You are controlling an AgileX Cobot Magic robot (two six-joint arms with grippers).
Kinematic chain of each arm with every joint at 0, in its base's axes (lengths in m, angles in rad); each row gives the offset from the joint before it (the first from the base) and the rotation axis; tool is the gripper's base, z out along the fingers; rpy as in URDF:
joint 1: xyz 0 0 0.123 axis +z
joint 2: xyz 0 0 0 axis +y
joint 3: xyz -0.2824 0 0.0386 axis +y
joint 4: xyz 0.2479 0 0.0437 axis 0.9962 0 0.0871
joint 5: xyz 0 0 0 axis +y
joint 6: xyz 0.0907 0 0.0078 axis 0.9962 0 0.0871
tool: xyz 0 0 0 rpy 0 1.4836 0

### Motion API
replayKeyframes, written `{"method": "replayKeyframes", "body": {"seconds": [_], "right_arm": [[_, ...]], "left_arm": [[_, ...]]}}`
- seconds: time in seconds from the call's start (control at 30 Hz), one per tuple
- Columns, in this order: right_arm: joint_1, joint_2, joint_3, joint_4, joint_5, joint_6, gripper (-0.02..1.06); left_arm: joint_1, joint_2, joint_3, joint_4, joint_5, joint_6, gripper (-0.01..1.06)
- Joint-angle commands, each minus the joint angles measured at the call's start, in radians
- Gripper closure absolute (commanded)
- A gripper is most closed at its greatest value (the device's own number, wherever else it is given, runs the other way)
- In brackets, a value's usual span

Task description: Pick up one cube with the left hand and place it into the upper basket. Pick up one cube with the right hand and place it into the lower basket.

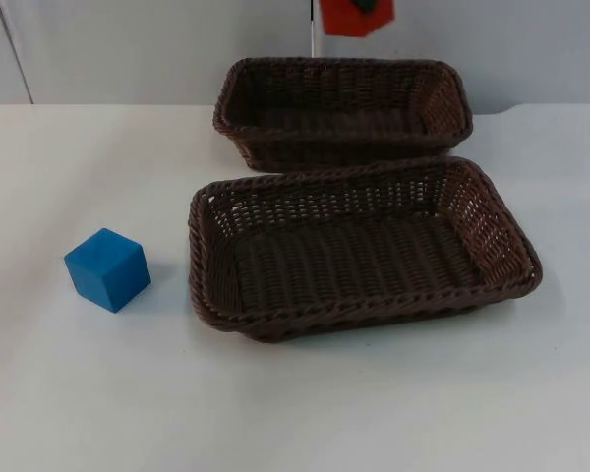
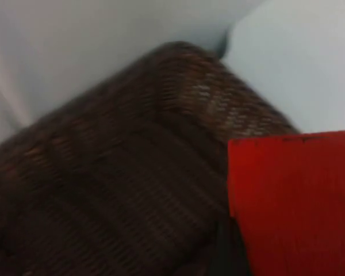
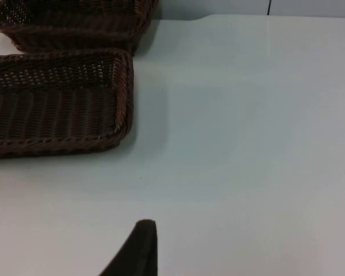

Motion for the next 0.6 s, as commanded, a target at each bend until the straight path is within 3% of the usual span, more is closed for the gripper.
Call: {"method": "replayKeyframes", "body": {"seconds": [0.0, 0.27, 0.57], "right_arm": [[-0.006, -0.004, 0.0, 0.003, 0.0, 0.0, -0.01], [-0.006, -0.004, 0.0, 0.001, 0.0, 0.0, -0.01], [-0.006, -0.004, 0.0, 0.001, 0.0, 0.0, -0.01]], "left_arm": [[0.031, -0.015, -0.006, -0.029, 0.0, -0.008, 1.05], [0.082, -0.015, -0.004, -0.035, -0.007, -0.008, 1.05], [0.082, -0.015, -0.004, -0.036, -0.102, -0.016, 1.05]]}}
